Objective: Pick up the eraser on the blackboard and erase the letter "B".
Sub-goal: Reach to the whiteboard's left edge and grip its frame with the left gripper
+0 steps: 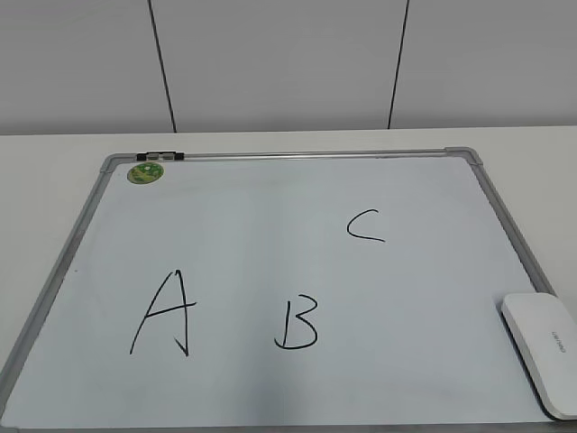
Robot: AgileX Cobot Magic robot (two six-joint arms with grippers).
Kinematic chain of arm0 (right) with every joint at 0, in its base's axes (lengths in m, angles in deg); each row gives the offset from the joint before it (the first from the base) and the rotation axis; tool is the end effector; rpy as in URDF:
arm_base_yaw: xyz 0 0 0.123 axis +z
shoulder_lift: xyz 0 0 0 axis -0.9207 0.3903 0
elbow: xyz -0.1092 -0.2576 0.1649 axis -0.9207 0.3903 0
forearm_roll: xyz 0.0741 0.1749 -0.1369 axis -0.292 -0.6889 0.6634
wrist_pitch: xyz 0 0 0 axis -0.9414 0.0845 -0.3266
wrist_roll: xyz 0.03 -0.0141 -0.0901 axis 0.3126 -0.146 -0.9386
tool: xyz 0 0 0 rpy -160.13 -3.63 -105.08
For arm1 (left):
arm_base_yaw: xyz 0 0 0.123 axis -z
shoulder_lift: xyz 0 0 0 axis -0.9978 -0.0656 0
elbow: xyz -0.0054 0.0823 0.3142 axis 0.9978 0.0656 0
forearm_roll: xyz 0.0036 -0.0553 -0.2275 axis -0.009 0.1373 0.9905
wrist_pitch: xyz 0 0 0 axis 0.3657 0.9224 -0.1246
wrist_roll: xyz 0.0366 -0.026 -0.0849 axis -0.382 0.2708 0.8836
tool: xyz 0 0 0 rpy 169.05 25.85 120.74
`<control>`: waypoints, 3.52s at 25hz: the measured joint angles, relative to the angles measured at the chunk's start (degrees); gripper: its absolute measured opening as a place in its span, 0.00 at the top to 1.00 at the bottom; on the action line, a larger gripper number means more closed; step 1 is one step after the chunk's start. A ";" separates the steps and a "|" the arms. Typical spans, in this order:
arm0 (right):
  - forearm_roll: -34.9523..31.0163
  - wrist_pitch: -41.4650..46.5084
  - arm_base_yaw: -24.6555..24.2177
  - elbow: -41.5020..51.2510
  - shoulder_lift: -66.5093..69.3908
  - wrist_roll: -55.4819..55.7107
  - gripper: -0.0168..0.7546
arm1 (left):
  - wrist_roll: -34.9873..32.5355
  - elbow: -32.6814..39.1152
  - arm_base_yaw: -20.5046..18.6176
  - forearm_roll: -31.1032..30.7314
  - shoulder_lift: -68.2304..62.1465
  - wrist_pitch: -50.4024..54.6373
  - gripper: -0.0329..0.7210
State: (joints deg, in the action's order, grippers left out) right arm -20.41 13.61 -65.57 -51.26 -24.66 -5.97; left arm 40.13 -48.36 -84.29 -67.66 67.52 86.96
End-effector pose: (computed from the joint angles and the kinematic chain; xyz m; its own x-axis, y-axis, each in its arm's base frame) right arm -0.0622 -0.0099 0.2573 -0.5196 -0.0139 -0.8543 0.0487 0.9978 -0.0459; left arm -0.0577 0.0062 0.2688 -0.4911 -0.0184 -0.8709 -0.0218 0.9997 -0.0088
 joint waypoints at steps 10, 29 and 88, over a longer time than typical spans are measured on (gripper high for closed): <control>0.00 0.00 0.00 0.00 0.00 0.00 0.21 | 0.00 0.00 0.00 0.00 0.00 0.00 0.38; 0.00 0.00 0.00 0.00 0.00 0.00 0.21 | 0.00 -0.70 0.00 -0.02 -8.05 -1.60 0.38; 0.00 0.00 0.00 0.00 0.00 0.00 0.21 | 0.52 -53.14 0.00 3.80 -118.27 -11.39 0.48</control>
State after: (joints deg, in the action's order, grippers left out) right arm -20.41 13.61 -65.57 -51.26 -24.66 -5.97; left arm 40.65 -101.50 -84.29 -63.87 -50.75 75.57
